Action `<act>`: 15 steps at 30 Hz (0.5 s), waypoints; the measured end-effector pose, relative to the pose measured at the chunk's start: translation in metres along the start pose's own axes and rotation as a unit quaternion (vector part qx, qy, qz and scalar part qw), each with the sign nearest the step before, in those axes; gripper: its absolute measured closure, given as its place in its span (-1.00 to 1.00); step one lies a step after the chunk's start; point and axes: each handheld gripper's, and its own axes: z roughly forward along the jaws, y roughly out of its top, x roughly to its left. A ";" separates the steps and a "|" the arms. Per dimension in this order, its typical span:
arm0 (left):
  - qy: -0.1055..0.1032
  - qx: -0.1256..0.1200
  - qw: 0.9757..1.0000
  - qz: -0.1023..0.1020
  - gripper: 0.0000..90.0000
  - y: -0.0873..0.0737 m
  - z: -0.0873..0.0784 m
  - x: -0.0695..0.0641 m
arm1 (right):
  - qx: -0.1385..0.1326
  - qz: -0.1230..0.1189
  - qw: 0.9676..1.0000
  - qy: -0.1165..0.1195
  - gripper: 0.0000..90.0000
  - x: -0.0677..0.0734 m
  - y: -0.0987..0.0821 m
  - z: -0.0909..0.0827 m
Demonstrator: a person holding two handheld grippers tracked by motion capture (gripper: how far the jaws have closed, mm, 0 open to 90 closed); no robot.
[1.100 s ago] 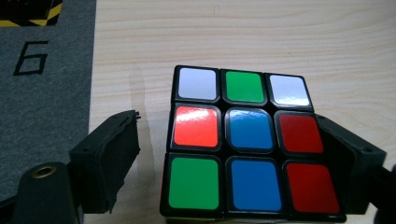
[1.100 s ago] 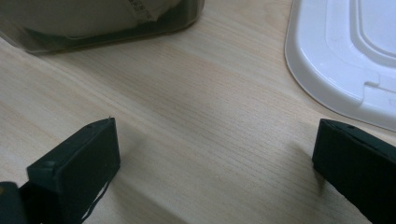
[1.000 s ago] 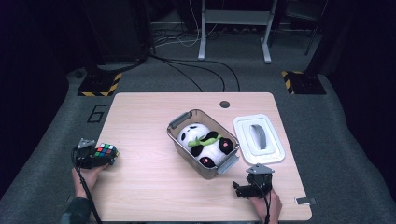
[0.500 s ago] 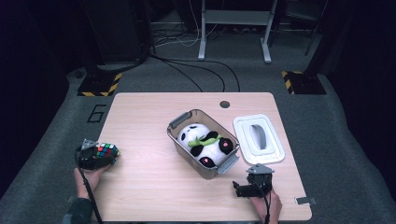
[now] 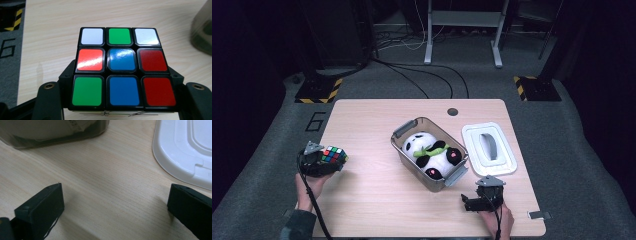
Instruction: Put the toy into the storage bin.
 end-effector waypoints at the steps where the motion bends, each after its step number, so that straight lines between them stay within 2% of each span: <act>1: -0.003 0.001 1.000 0.003 -0.25 0.003 -0.001 -0.003 | 0.000 0.000 1.000 0.000 -1.00 0.000 0.000 0.000; 15: -0.029 -0.008 0.999 0.034 -0.25 0.032 -0.009 -0.034 | 0.000 0.000 1.000 0.000 -1.00 0.000 0.000 0.000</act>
